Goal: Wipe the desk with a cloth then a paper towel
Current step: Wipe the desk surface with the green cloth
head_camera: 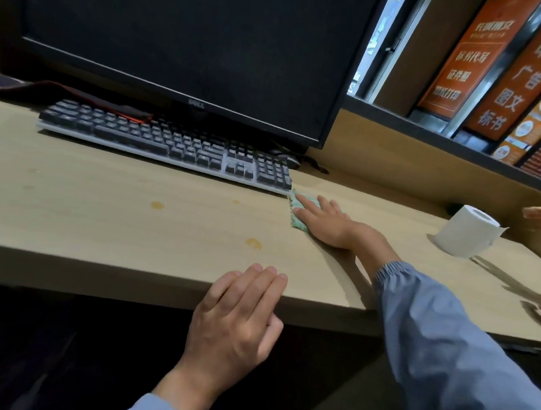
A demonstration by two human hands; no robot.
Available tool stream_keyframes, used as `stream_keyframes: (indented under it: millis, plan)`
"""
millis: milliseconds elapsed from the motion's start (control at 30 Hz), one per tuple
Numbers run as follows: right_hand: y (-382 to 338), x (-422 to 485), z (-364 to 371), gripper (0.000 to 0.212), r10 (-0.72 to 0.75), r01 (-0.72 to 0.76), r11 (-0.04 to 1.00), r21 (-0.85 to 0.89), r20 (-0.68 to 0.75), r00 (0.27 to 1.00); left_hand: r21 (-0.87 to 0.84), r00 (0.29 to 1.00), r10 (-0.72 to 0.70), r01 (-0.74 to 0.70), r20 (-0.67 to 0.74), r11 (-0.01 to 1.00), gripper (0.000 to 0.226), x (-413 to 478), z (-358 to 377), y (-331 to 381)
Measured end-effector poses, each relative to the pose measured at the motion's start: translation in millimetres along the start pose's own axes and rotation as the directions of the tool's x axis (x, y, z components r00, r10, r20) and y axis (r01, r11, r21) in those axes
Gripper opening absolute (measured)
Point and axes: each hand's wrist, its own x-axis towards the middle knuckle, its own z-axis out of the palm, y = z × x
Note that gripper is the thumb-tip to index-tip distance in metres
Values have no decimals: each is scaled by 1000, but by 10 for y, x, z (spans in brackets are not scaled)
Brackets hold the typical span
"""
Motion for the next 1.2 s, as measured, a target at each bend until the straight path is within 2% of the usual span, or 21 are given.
stream_keyframes:
  millis: [367,667,733,1067,1200]
  plan:
    - [29,630,-202,60,29,-30,999,17,31,999,-11,998,-2,1,-71,1000,41,-19,87,22]
    - [198,1125,-287,69,80,-82,995,60,29,996,19,989,95,-93,-110,995,43,-6,134,-74]
    - [262,1183,-314,75,92,-93,995,38,38,995,25,989,97,-95,-115,995,41,2,147,-83]
    - [835,1212,-405,71,247,-247,969,-14,29,969,69,984,132,-124,-120,990,48,-4,224,-107]
    - [889,1190,-382,70,236,-235,972,-18,49,971,98,986,136,-126,-100,987,50,-5,248,-110]
